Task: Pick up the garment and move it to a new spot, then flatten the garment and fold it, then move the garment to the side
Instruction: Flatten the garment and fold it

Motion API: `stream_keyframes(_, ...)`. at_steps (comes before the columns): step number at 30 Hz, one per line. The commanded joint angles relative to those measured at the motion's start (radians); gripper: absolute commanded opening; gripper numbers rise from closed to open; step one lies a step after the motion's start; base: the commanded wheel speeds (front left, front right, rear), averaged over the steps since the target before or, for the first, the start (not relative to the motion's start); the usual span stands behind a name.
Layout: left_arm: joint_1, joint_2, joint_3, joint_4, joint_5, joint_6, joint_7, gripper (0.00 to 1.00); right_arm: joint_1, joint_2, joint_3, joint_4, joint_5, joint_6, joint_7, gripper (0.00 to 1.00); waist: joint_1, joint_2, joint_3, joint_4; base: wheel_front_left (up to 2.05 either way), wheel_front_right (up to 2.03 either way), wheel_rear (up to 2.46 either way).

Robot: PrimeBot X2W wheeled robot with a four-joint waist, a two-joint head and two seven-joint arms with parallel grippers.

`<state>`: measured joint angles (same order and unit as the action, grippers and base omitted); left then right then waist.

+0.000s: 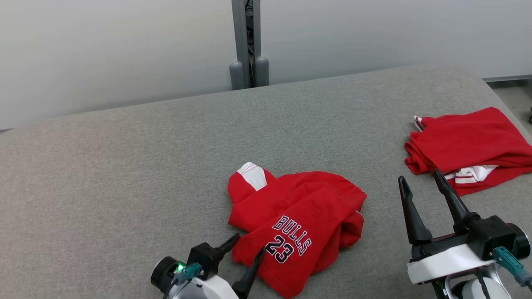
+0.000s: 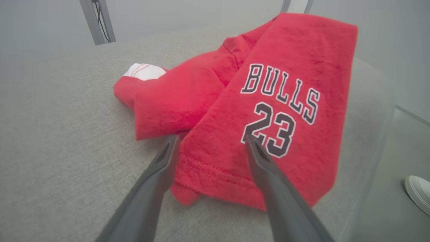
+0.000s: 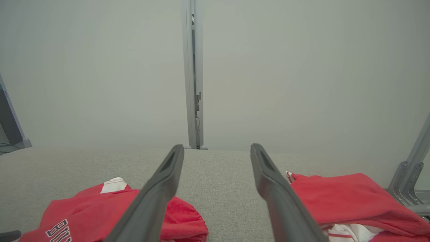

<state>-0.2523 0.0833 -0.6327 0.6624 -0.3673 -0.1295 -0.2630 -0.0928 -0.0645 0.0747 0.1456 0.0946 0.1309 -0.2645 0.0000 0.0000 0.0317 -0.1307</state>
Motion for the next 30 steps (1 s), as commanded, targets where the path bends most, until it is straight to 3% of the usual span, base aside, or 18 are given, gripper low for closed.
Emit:
stream_keyframes(1,-0.023,0.007,-0.001,0.008,-0.006,-0.001,-0.001,1.0,-0.006,-0.001,-0.001,0.0,-0.005,0.0,0.0,1.0,0.0,0.0,0.009,-0.008,0.0,0.0,0.0)
stream_keyframes(10,-0.064,0.001,-0.022,0.087,-0.007,-0.001,-0.001,1.0,-0.013,0.001,-0.009,0.001,-0.007,0.0,0.0,1.0,0.0,0.0,0.023,-0.022,0.0,0.0,0.0)
stream_keyframes(11,-0.063,0.0,-0.033,0.089,-0.015,-0.001,-0.001,0.88,-0.013,0.001,-0.01,0.001,-0.007,0.0,0.0,1.0,0.0,0.0,0.022,-0.021,0.0,0.0,0.0)
stream_keyframes(12,-0.06,-0.001,-0.053,0.091,-0.03,-0.001,-0.001,0.27,-0.014,0.002,-0.01,0.002,-0.007,0.0,0.0,1.0,0.0,0.0,0.021,-0.02,0.0,0.0,0.0)
stream_keyframes(13,-0.057,-0.002,-0.081,0.094,-0.042,-0.001,-0.001,0.0,-0.014,0.002,-0.01,0.002,-0.008,0.0,0.0,1.0,0.0,0.0,0.021,-0.019,0.0,0.0,0.0)
stream_keyframes(18,-0.078,0.021,-0.108,0.071,-0.093,-0.001,-0.001,0.0,-0.013,0.004,-0.011,0.003,-0.01,0.0,0.0,1.0,0.0,0.0,0.016,-0.01,0.0,0.0,0.0)
stream_keyframes(23,-0.055,0.031,-0.059,0.029,-0.105,-0.001,-0.001,0.0,0.0,0.005,-0.013,0.007,-0.007,0.0,0.0,1.0,0.0,0.0,-0.001,0.007,0.0,0.0,0.0)
stream_keyframes(30,-0.049,0.088,0.051,-0.044,-0.074,0.003,-0.001,0.0,0.007,0.005,-0.016,0.011,-0.002,0.0,0.0,1.0,0.0,0.0,-0.026,0.037,0.0,0.0,0.0)
